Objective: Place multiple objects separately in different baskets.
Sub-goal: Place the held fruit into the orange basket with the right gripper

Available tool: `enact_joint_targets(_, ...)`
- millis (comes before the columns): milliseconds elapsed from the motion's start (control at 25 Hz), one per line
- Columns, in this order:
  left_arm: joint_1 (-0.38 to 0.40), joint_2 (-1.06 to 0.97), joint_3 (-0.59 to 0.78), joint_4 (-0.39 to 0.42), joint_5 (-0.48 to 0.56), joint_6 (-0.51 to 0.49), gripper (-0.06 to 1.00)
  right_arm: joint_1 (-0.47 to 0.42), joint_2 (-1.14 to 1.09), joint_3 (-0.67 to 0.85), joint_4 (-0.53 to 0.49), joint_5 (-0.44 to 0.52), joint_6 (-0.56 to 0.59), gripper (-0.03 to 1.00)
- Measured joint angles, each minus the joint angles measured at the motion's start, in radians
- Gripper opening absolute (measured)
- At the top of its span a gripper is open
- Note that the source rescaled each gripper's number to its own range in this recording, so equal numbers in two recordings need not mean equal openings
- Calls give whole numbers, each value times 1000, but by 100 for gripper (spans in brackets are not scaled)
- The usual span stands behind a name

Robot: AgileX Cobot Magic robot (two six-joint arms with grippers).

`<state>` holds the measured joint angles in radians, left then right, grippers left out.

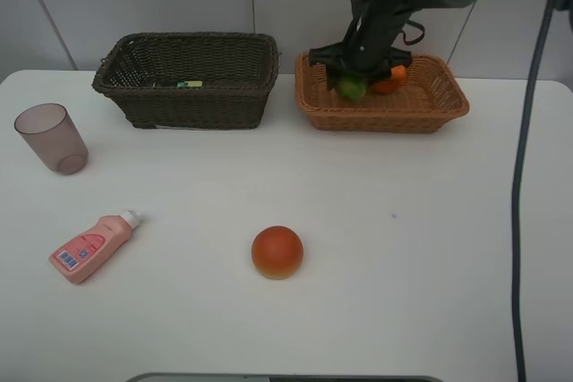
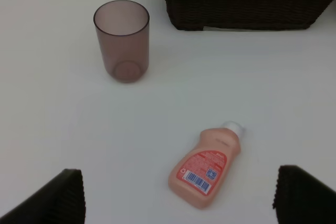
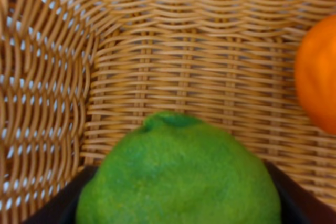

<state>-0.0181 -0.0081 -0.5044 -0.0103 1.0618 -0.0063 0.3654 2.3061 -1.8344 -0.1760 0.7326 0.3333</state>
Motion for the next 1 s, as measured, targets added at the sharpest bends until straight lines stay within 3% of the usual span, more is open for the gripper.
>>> enact_joint_targets(600, 0, 0, 0, 0, 0, 0, 92, -15, 65, 0, -38, -41, 0, 40)
enact_joint_targets(800, 0, 0, 0, -1, 0, 0, 92, -17, 65, 0, -45, -44, 0, 81)
enact_joint_targets(1000, 0, 0, 0, -1, 0, 0, 92, -17, 65, 0, -48, -36, 0, 91)
